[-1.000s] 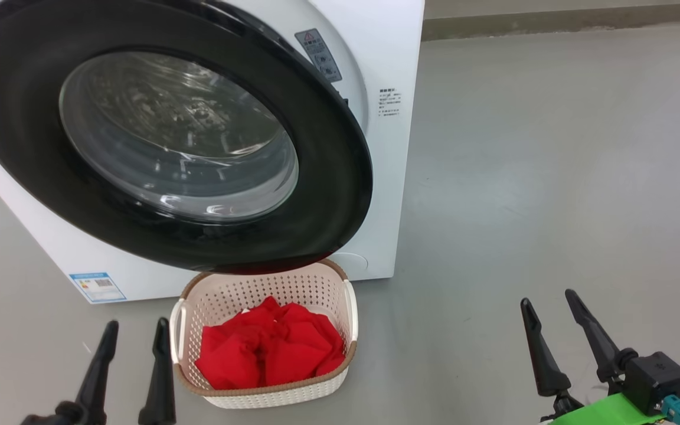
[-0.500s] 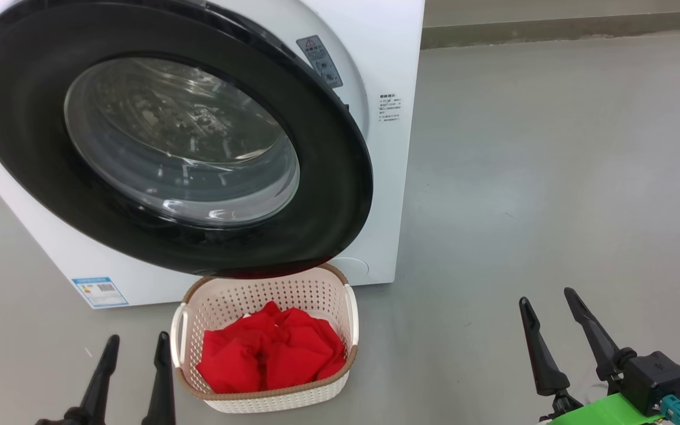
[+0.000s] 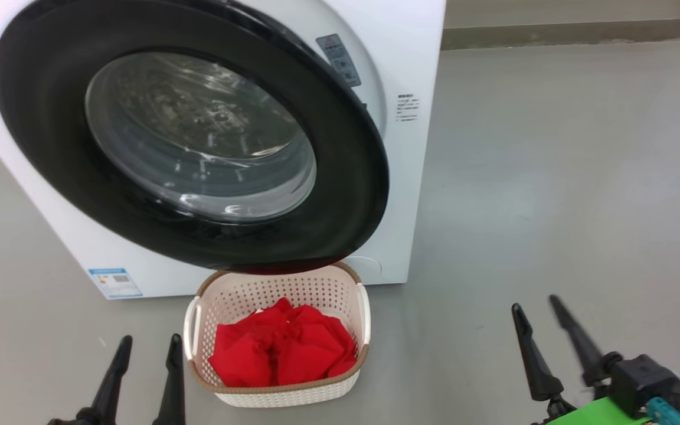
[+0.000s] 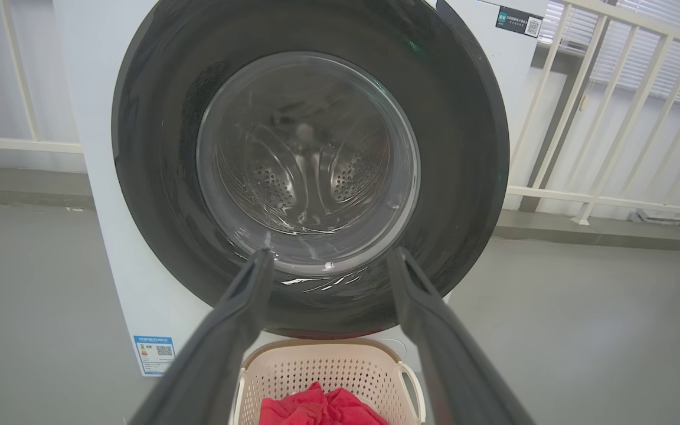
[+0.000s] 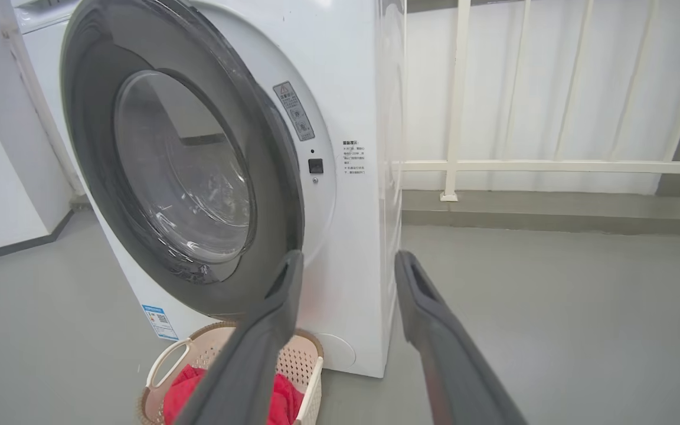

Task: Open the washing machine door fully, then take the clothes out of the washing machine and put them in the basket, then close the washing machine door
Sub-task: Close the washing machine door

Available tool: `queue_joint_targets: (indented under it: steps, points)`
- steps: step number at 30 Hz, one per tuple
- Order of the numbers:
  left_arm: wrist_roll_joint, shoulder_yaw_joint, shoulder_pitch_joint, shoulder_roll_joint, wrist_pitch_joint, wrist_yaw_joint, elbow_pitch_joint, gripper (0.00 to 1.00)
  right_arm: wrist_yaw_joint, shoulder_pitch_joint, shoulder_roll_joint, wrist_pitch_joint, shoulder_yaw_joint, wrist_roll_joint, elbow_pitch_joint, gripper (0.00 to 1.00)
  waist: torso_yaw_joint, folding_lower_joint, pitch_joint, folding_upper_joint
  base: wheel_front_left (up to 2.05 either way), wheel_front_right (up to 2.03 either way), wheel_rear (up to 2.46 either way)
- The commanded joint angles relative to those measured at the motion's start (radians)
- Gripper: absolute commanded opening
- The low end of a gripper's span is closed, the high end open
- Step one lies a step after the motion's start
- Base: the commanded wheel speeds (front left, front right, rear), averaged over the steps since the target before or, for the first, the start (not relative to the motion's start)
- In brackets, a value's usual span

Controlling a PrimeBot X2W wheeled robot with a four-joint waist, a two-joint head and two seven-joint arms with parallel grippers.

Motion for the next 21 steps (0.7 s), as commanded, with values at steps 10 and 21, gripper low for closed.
queue_joint_targets:
  steps: [10, 21]
  points:
    - [0.016, -0.006, -0.058, -0.012, -0.012, -0.013, -0.049, 1.0, 0.006, -0.153, -0.012, -0.006, 0.113, -0.006, 0.041, 0.0, 0.083, 0.0, 0.063, 0.0, 0.0, 0.0, 0.0]
    - [0.027, -0.057, -0.112, -0.018, -0.012, -0.012, -0.06, 1.0, 0.006, -0.359, -0.012, -0.006, 0.171, -0.009, 0.161, 0.0, 0.154, 0.0, 0.162, 0.0, 0.0, 0.0, 0.0]
